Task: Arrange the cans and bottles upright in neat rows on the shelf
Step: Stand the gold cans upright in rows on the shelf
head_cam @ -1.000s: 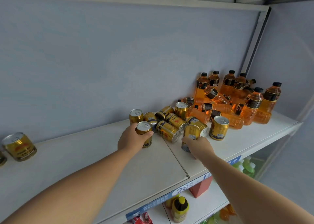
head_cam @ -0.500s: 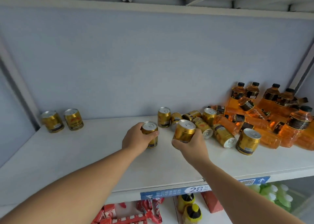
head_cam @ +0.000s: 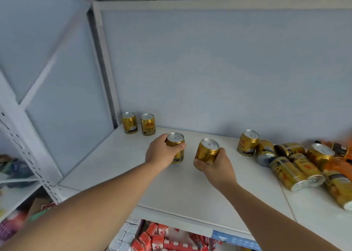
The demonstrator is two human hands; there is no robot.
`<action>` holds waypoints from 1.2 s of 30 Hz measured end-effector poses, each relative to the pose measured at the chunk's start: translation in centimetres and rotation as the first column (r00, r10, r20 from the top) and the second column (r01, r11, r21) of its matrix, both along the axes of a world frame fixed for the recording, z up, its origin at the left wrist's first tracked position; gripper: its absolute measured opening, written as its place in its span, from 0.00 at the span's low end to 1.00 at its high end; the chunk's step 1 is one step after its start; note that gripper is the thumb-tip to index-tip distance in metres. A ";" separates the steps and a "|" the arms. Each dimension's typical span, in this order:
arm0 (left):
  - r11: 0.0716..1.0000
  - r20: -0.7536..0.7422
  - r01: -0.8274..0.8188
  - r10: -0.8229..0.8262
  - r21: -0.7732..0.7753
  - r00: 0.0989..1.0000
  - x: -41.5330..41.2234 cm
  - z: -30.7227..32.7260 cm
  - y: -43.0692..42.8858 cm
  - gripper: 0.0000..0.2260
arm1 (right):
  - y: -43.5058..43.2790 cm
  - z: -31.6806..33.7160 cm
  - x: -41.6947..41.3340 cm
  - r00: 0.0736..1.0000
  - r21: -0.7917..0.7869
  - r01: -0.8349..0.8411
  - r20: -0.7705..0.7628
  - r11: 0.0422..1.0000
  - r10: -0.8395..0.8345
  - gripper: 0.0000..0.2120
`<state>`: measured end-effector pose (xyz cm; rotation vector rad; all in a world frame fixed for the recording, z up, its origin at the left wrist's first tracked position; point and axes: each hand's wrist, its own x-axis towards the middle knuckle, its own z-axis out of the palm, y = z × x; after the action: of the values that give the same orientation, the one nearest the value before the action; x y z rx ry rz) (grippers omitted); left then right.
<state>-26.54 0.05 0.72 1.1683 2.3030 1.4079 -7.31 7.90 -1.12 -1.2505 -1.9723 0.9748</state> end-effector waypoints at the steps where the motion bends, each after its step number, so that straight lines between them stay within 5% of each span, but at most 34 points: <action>1: 1.000 0.000 -0.002 0.002 -0.004 1.000 -1.0 0.0 0.2 0.24 | 0.4 0.0 -1.0 1.000 -0.001 -0.001 -0.001 1.000 0.001 0.27; 15: 0.996 0.031 0.088 -0.087 -0.025 0.996 -11.5 -1.8 7.1 0.25 | 6.0 -0.8 -12.2 0.995 -0.026 0.093 0.021 0.995 -0.093 0.26; 31: 0.993 0.040 0.117 -0.116 -0.015 0.992 -13.1 -2.1 10.9 0.16 | 10.6 -1.7 -15.9 0.997 -0.092 0.053 0.054 0.994 -0.048 0.24; 36: 0.991 0.020 0.129 -0.129 -0.036 0.992 -12.7 -2.8 10.2 0.22 | 11.2 -2.5 -15.7 0.996 -0.082 0.026 0.085 0.996 -0.019 0.26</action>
<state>-39.19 10.27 -2.05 1.2638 2.1894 1.3183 -23.02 19.11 -3.63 -1.3773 -1.9949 1.0171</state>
